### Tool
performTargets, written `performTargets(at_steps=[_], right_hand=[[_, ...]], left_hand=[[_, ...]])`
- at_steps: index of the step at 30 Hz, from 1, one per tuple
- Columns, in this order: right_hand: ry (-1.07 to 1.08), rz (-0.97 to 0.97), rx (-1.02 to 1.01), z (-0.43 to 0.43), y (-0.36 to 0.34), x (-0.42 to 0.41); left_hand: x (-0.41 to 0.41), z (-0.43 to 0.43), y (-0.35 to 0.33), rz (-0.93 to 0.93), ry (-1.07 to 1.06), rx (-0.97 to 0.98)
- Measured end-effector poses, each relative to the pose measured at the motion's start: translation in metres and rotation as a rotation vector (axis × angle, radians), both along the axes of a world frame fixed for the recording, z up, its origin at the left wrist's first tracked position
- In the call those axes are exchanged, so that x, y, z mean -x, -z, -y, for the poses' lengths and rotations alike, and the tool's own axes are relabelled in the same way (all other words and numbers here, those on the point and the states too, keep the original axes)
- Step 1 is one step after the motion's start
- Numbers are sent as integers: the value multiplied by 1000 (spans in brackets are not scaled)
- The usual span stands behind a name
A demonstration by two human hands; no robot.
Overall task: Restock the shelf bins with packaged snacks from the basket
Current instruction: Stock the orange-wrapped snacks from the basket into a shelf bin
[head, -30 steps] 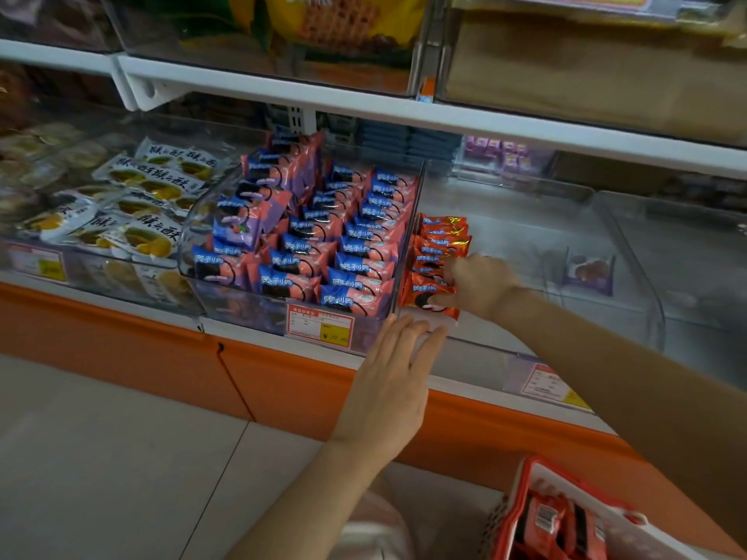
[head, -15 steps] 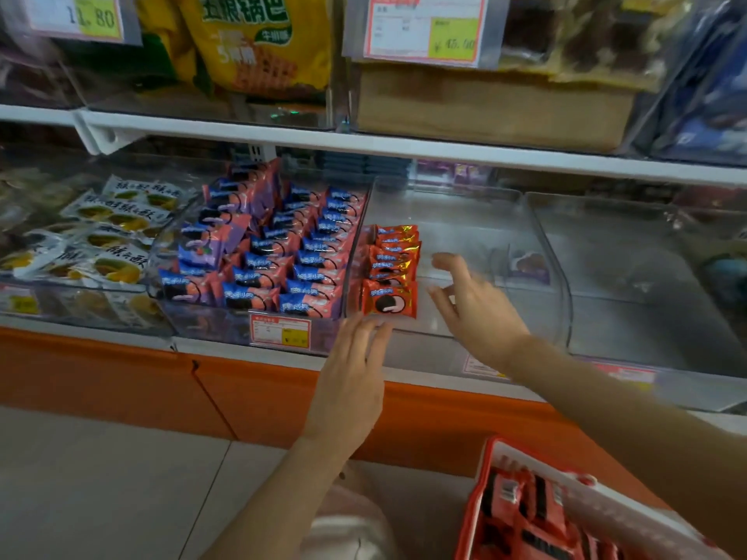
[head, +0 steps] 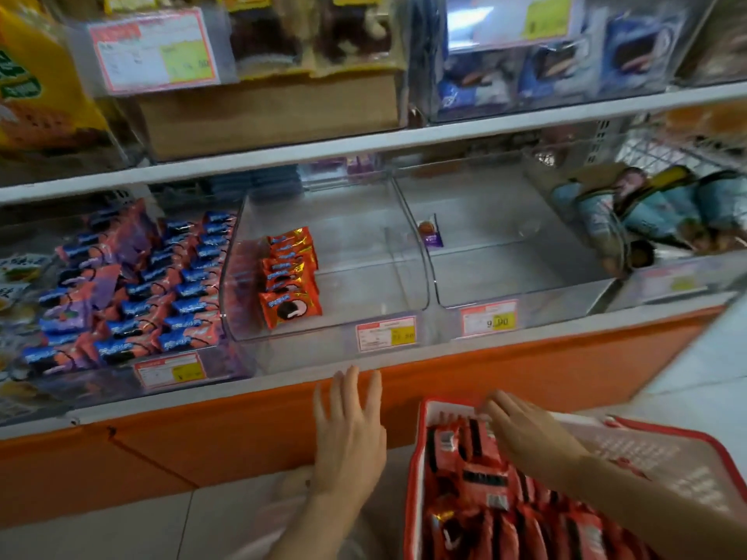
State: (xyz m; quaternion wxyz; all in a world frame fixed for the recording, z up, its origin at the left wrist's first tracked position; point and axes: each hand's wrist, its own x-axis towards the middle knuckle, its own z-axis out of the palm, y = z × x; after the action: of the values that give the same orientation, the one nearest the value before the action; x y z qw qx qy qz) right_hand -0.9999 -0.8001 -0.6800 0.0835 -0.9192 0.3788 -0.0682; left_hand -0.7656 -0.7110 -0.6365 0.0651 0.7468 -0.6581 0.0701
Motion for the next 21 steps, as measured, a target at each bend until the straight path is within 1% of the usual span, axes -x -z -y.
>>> performTargets(at_steps=[3,6,7,9,11,13,14,15,17,20,21], right_hand=[[120,-64,-157,-7,29,27],[154,-132,-301,-16,45,37],[162,-162,-359,-20,48,38],[199,-196,-398,-27,56,36],[160,-232,-339,-33,62,34],[138,-258,-254,-35,68,29],[115,-281,-220,-38,67,24],[95,-287,-260,-41,71,21],[52,-232,-274,-44,71,16],[101,-150,-199,-43,70,14],[110,-151,-178,-42,67,16]], left_hand=[[18,-1,11,-2,89,-34],[38,0,38,10,247,-84],[43,3,49,5,285,-126],[54,7,66,-18,321,-249],[65,11,75,-68,343,-364],[70,18,84,-98,386,-429],[71,22,87,-111,393,-503],[71,25,88,-101,397,-555],[68,31,91,-70,421,-559],[63,35,91,-41,430,-576],[63,36,91,-32,426,-579]])
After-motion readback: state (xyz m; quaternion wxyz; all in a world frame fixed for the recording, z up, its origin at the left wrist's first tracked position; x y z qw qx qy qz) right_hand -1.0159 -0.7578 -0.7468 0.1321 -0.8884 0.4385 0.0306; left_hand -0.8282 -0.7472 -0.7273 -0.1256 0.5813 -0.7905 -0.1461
